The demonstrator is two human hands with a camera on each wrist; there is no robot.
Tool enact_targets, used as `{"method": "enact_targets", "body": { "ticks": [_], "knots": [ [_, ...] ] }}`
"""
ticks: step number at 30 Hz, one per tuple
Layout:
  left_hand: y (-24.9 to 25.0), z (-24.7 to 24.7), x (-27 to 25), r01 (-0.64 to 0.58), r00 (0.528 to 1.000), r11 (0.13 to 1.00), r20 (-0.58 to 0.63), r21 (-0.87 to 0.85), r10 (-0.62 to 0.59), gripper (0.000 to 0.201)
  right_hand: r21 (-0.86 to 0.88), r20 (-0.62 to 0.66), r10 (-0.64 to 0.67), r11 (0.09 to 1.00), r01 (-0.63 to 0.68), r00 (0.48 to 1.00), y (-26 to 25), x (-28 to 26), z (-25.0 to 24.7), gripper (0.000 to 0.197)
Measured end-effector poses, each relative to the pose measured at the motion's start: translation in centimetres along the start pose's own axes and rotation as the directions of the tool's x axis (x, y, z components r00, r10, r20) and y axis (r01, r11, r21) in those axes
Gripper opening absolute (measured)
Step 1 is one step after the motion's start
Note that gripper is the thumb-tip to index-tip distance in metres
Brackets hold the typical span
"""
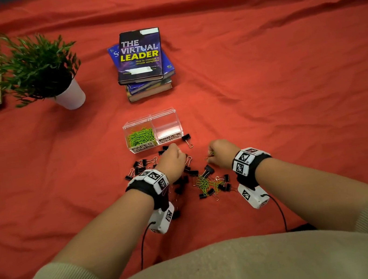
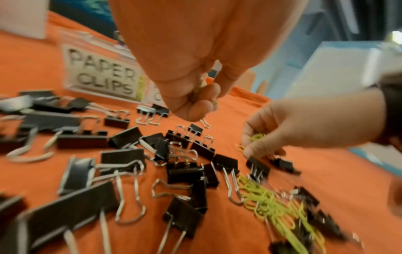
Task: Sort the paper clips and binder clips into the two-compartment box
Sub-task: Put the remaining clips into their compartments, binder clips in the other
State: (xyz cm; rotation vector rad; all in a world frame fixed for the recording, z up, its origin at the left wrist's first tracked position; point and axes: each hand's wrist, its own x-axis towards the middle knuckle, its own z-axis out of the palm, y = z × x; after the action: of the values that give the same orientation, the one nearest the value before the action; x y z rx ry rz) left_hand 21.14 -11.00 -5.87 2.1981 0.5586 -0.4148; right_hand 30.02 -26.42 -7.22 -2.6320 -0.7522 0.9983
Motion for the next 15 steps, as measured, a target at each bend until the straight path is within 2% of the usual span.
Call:
{"method": "enact_targets", "body": {
  "ticks": [3, 6, 8, 10, 12, 15],
  "knots": [
    [-1.0, -0.8, -0.3, 0.072, 0.997, 0.987, 0.005, -0.142, -0.072, 0.013, -0.101, 0.059, 0.011, 0.995, -0.005, 0.998, -0.3, 0.3, 0.6, 0.036],
    [-1.7, -1.3, -0.2, 0.141, 0.990, 0.949, 0.021, -0.282, -0.140, 0.024, -0.123, 0.071, 0.005, 0.992, 0.004, 0.997, -0.6, -0.2, 0.5, 0.036],
    [-1.7, -1.2, 0.0, 0.165, 0.986, 0.932, 0.042, -0.323, -0.161, 0.030, 0.014, 0.051, -0.006, 1.000, 0.006, 0.999, -0.2, -0.5, 0.1, 0.027],
    [-1.2, -1.0, 0.2, 0.142, 0.990, 0.947, 0.051, -0.287, -0.133, 0.032, 0.249, 0.054, 0.009, 0.968, -0.023, 0.998, 0.4, -0.8, -0.5, 0.011],
    [-0.4, -0.5, 0.3, 0.087, 0.996, 0.975, 0.048, -0.205, -0.079, 0.031, 0.459, 0.100, 0.029, 0.886, -0.072, 0.995, 0.9, -1.1, -1.3, 0.015],
    [0.8, 0.8, 0.4, -0.003, 0.998, 1.000, 0.062, 0.027, 0.001, 0.025, 0.566, 0.125, 0.066, 0.815, -0.126, 0.990, 1.7, -1.9, -2.2, 0.018]
  ]
}}
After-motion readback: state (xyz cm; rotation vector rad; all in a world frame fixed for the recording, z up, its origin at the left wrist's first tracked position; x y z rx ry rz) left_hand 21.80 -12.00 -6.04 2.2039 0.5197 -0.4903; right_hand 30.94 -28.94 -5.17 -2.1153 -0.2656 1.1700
